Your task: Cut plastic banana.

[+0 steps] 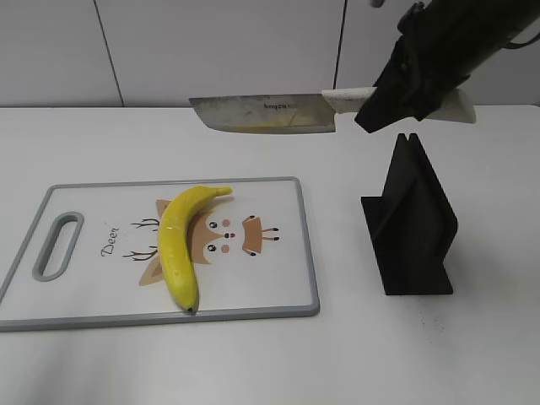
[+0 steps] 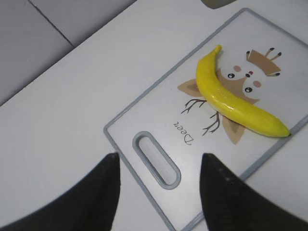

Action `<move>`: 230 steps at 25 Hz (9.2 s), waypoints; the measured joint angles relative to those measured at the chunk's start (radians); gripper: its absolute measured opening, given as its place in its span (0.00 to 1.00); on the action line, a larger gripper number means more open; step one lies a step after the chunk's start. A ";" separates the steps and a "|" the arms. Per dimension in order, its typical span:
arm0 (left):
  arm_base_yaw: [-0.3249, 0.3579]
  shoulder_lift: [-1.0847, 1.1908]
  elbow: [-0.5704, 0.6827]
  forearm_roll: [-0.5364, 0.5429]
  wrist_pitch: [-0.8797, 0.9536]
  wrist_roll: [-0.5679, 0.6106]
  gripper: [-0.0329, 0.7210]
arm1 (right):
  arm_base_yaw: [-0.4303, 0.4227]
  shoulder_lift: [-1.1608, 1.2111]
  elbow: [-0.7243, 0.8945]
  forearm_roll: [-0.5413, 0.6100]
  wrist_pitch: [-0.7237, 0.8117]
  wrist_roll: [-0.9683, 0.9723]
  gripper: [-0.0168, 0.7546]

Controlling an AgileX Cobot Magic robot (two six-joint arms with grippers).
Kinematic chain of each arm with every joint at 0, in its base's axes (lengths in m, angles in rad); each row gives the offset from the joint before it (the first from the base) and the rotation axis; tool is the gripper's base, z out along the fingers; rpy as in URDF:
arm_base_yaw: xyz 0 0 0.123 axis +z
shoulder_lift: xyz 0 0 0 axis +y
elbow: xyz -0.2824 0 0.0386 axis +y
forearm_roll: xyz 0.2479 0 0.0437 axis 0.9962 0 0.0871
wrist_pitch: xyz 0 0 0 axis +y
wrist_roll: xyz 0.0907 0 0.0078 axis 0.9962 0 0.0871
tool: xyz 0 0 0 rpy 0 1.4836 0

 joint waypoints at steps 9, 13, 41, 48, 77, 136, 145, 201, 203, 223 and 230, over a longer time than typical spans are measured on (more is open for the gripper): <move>0.022 0.425 -0.326 -0.040 0.126 0.234 0.71 | 0.077 0.141 -0.109 0.027 0.026 -0.103 0.26; 0.026 0.557 -0.438 -0.125 0.217 0.465 0.71 | 0.078 0.172 -0.127 0.057 0.026 -0.166 0.26; 0.026 0.743 -0.468 -0.244 0.272 0.785 0.66 | 0.114 0.229 -0.194 0.153 0.024 -0.317 0.26; 0.026 0.691 -0.468 -0.228 0.244 0.787 0.66 | 0.122 0.229 -0.194 0.124 0.052 -0.329 0.26; 0.026 0.730 -0.398 -0.253 0.209 0.787 0.36 | 0.122 0.268 -0.194 0.254 0.021 -0.374 0.26; 0.008 0.941 -0.238 -0.198 -0.017 0.741 0.04 | 0.175 0.523 -0.162 0.038 -0.080 -0.306 0.26; 0.009 0.950 -0.239 -0.203 -0.017 0.742 0.04 | 0.175 0.525 -0.162 0.035 -0.087 -0.306 0.26; 0.015 0.078 -0.132 0.162 0.299 -0.494 0.81 | 0.169 -0.194 -0.014 -0.414 0.116 1.128 0.26; 0.015 -0.004 -0.069 0.162 0.292 -0.494 0.80 | 0.169 -0.236 0.039 -0.459 0.097 1.187 0.26; 0.015 -0.922 0.413 0.140 0.293 -0.495 0.80 | 0.169 -0.335 0.306 -0.625 -0.037 1.522 0.26; 0.015 -0.931 0.446 0.146 0.203 -0.496 0.80 | 0.169 -0.335 0.340 -0.638 -0.060 1.551 0.26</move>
